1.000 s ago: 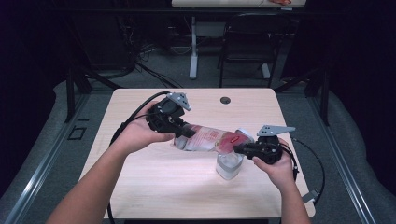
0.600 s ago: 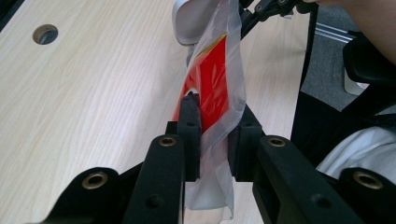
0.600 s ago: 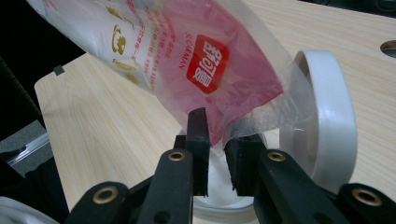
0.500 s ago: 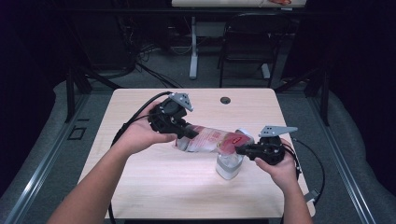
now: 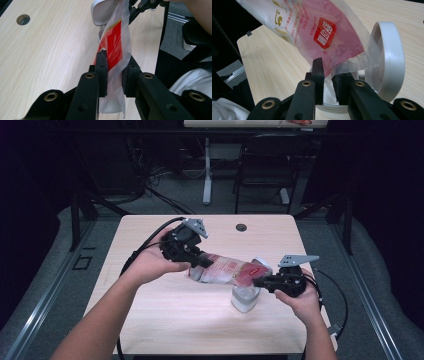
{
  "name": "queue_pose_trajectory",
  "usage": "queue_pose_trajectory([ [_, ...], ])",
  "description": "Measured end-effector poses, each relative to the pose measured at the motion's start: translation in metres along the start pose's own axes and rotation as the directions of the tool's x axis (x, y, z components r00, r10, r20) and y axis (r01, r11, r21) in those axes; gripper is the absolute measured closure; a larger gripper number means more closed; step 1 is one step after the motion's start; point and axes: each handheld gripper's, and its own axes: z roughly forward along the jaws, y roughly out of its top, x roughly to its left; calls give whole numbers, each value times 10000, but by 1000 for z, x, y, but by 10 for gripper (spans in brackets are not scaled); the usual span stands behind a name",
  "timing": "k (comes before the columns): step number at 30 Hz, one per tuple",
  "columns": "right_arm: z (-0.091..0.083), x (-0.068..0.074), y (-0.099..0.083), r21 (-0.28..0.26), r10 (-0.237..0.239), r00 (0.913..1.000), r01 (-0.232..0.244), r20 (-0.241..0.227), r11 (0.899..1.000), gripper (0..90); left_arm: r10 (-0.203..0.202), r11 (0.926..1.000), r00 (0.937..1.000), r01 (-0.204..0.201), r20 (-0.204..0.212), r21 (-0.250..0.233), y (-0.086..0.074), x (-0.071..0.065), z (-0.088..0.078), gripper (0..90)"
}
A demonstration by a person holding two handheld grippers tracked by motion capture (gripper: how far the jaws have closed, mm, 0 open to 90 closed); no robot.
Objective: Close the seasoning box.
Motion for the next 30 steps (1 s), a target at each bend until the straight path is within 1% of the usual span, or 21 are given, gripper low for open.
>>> queue_pose_trajectory([
  [1,1,0,0,-44,20,10000,-20,-19,10000,805,-6,10000,10000,6,-7,5,0,0,0,780],
  [2,0,0,0,53,-57,10000,57,-2,10000,805,-2,10000,10000,2,-15,12,0,0,0,780],
  [5,1,0,0,66,-37,10000,37,40,10000,804,60,10000,10000,-60,-45,22,1,-1,1,779],
  [12,0,-2,-1,41,62,10000,-62,42,10000,804,24,10000,10000,-24,15,-9,2,0,3,779],
  [30,0,-2,-1,65,28,10000,-28,57,10000,802,6,10000,10000,-6,23,-34,2,0,3,778],
])
